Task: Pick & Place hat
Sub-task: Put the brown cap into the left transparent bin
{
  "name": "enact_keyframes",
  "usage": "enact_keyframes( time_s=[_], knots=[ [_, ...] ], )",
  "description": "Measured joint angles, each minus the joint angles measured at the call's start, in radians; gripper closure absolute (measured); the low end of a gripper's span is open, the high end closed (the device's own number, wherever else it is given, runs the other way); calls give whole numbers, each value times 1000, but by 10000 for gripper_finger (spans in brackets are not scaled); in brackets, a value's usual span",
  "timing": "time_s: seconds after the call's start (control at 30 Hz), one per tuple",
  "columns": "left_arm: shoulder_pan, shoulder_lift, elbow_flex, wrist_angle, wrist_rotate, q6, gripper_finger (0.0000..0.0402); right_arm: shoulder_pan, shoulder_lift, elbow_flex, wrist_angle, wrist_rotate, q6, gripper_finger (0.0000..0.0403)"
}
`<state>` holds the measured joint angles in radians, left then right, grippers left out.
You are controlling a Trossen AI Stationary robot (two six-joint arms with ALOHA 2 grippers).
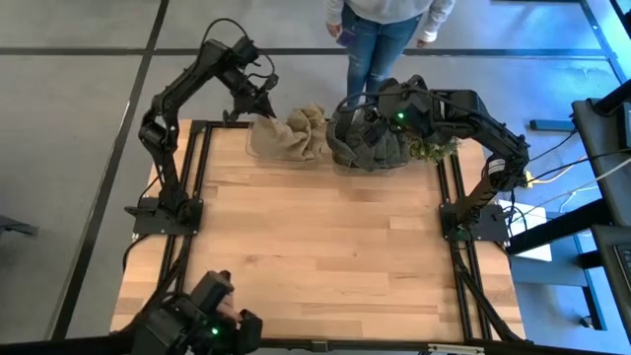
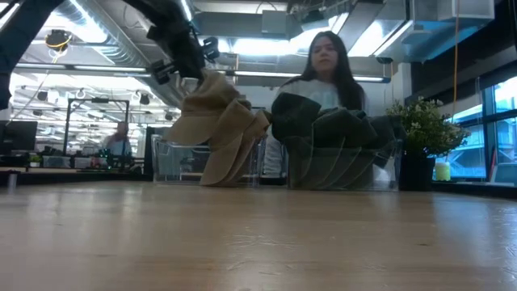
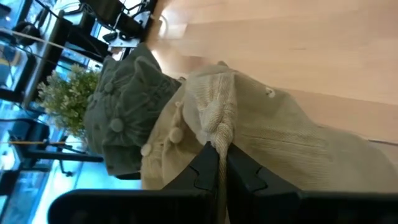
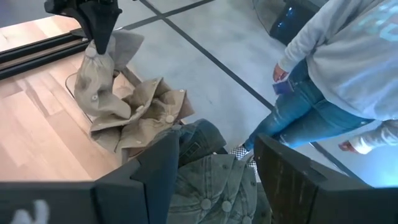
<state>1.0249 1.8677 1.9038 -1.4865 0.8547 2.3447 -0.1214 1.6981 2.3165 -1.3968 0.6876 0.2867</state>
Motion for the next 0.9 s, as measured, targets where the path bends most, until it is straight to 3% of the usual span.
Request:
enact_keyframes(
  time_s=[0.57, 0.9],
  knots=[
    [-45, -4, 0, 197, -25, -59, 393, 0, -1, 0, 0, -8, 0, 192],
    [-70, 24, -40, 173, -20, -137, 388, 0, -1, 0, 0, -8, -2, 192]
  ],
)
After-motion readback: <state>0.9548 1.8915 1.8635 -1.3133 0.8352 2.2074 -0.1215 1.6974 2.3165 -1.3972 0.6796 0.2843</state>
